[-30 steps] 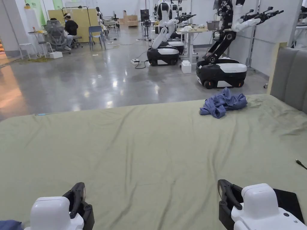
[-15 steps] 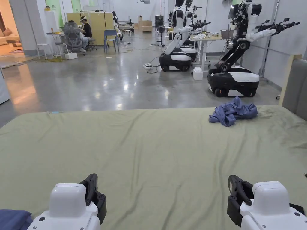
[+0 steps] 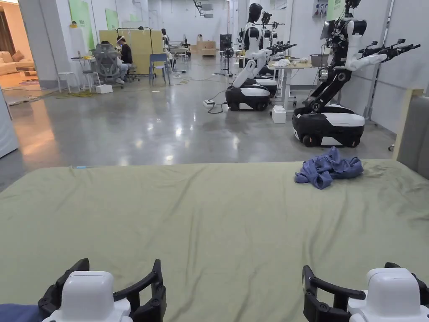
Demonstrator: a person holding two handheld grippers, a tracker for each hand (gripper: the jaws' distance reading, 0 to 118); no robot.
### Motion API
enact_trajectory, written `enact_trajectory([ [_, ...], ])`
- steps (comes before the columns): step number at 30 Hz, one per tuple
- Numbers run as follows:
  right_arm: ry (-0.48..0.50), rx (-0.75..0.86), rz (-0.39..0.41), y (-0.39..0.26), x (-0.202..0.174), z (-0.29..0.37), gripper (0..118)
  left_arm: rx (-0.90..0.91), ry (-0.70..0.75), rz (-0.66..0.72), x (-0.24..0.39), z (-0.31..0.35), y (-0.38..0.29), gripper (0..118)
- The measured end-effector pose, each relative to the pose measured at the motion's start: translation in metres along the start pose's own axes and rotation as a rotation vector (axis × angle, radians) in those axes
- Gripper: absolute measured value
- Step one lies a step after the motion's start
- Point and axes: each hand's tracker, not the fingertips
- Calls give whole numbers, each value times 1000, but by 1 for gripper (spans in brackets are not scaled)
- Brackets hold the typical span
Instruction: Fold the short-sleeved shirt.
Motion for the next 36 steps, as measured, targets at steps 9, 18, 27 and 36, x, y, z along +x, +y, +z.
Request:
enact_trajectory([
  [9,60,-17,-66,-22,19,-18,118,13,-8,-17,2,1,5,110],
  [18,142,-42,-73,-3,22,-16,118,29,-5,1,-1,2,10,109],
  [27,114,-50,-66,8,9,-13,118,-15,-6,-7,-2,-2,7,110],
  [36,243,-38,-37,8,-3,0,118,-16,-8,6,-1,-1,7,110],
])
